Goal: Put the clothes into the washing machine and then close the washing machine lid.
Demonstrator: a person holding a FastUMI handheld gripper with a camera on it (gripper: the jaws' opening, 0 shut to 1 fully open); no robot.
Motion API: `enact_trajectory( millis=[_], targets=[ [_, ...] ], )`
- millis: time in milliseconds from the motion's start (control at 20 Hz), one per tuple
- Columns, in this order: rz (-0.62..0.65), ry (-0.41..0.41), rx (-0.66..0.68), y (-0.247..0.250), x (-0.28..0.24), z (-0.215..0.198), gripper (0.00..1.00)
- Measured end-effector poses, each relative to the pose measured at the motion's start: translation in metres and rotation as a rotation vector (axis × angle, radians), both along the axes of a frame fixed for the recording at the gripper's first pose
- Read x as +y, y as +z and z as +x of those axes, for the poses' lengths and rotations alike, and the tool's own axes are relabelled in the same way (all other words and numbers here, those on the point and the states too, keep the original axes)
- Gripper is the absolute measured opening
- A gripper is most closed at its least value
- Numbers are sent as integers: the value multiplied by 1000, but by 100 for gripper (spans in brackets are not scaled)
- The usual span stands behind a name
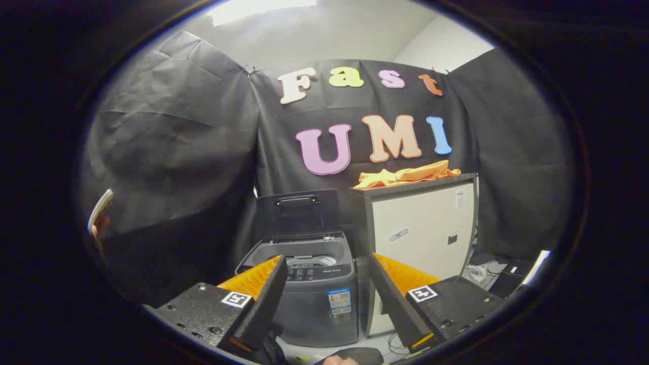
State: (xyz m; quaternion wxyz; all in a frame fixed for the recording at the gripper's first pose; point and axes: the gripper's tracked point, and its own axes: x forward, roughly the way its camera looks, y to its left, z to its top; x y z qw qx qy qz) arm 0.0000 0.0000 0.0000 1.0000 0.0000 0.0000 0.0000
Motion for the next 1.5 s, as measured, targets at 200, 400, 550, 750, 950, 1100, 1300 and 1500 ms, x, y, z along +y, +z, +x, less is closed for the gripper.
enact_trajectory(
  millis=[200,400,550,750,950,1100,1300,1500],
  targets=[
    [-31,15,-10,3,9,1,97],
    [-49,21,-18,4,15,3,97],
    [-54,18,-20,4,15,3,97],
    [-54,15,-27,5,14,4,97],
    [-55,10,-31,6,12,4,97],
    [-57,9,-30,6,11,5,97],
    [-65,6,-36,10,9,7,97],
    [-77,-3,-46,19,1,14,96]
  ],
)
